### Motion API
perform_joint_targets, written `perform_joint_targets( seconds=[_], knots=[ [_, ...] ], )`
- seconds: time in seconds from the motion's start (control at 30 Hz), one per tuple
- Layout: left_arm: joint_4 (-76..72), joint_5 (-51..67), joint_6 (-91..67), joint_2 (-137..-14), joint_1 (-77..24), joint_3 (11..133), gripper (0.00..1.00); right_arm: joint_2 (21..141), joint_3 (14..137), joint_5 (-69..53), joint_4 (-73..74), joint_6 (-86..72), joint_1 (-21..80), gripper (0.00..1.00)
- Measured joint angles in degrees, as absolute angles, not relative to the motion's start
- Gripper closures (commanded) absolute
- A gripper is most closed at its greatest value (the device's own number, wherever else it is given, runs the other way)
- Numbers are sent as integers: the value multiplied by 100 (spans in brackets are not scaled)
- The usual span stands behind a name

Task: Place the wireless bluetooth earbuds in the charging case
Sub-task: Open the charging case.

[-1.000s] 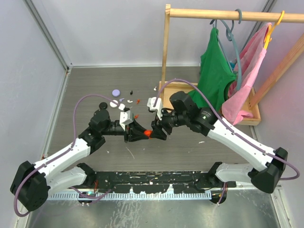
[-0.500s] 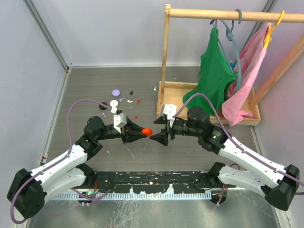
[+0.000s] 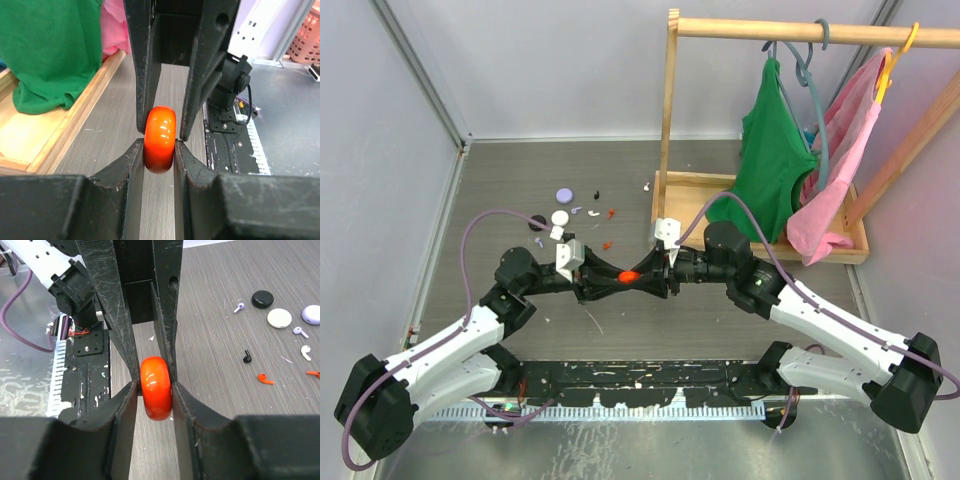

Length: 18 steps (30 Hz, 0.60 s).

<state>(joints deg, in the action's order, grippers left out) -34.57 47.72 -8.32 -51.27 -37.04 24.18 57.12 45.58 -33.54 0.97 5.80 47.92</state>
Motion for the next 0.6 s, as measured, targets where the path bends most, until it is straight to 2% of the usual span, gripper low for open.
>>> perform_joint_targets(
  seconds=[0.17,0.33,0.6],
  knots=[
    [-3492,4871,-864,-5105,-3704,2399,83,5714,4587,-3570,134,626,4783,88],
    [-3553,4899,-864,-5052,-3712,2377,71,5717,4670,-3660,224,633,4783,90],
    [-3623,4899,-860,-5050,-3715,2353,70,5714,4674,-3673,222,626,4783,90]
  ],
)
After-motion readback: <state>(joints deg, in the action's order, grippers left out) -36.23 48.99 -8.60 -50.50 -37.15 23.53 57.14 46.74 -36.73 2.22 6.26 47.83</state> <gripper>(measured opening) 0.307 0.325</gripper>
